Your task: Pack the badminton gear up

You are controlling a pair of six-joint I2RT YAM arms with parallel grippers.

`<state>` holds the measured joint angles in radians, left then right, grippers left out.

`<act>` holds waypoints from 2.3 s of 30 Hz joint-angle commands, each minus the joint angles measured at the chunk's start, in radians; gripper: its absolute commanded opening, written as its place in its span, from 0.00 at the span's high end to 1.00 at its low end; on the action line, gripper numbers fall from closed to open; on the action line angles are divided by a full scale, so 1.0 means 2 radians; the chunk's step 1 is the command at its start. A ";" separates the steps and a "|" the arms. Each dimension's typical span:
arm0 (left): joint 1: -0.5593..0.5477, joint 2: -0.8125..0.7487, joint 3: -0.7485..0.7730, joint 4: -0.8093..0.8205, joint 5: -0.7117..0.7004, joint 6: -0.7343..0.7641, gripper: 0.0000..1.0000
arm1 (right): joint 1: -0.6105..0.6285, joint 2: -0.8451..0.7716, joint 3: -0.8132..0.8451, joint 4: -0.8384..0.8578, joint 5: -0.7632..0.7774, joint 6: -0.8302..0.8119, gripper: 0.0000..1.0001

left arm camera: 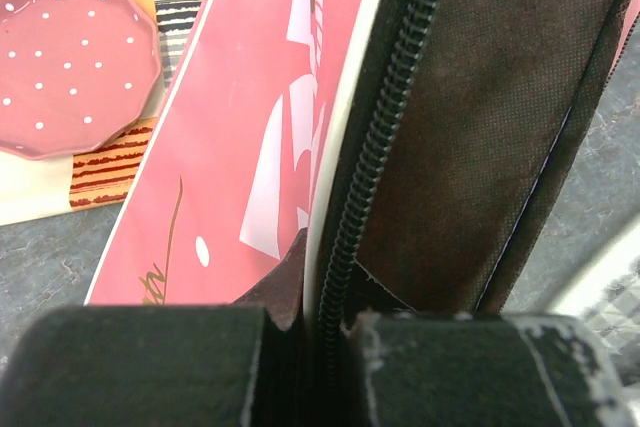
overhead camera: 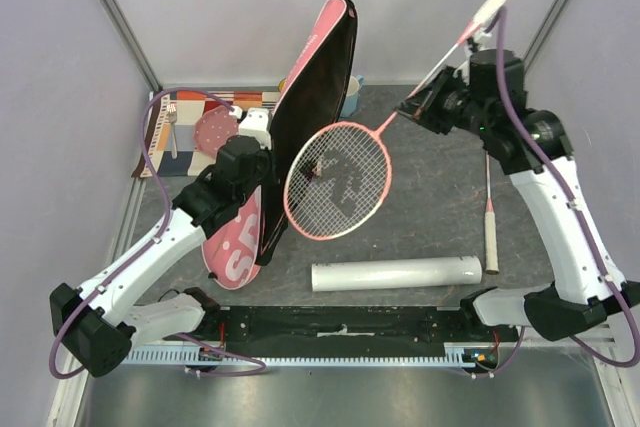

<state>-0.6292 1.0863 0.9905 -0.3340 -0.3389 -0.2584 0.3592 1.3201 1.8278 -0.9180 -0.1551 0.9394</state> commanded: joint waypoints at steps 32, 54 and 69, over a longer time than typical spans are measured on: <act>-0.029 -0.020 0.083 0.043 0.166 -0.202 0.98 | 0.316 0.092 -0.171 0.344 0.376 0.030 1.00; -0.027 0.014 0.082 0.072 0.100 -0.068 0.98 | 0.366 0.131 -0.224 0.295 0.278 0.001 1.00; -0.016 -0.048 0.026 0.096 0.220 -0.060 0.98 | 0.300 0.132 -0.237 0.312 0.128 -0.081 0.95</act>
<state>-0.6476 1.0828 1.0454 -0.3412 -0.0521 -0.3931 0.9859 1.5986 1.3705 -0.2916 0.3229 0.9073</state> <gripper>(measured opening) 0.053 0.022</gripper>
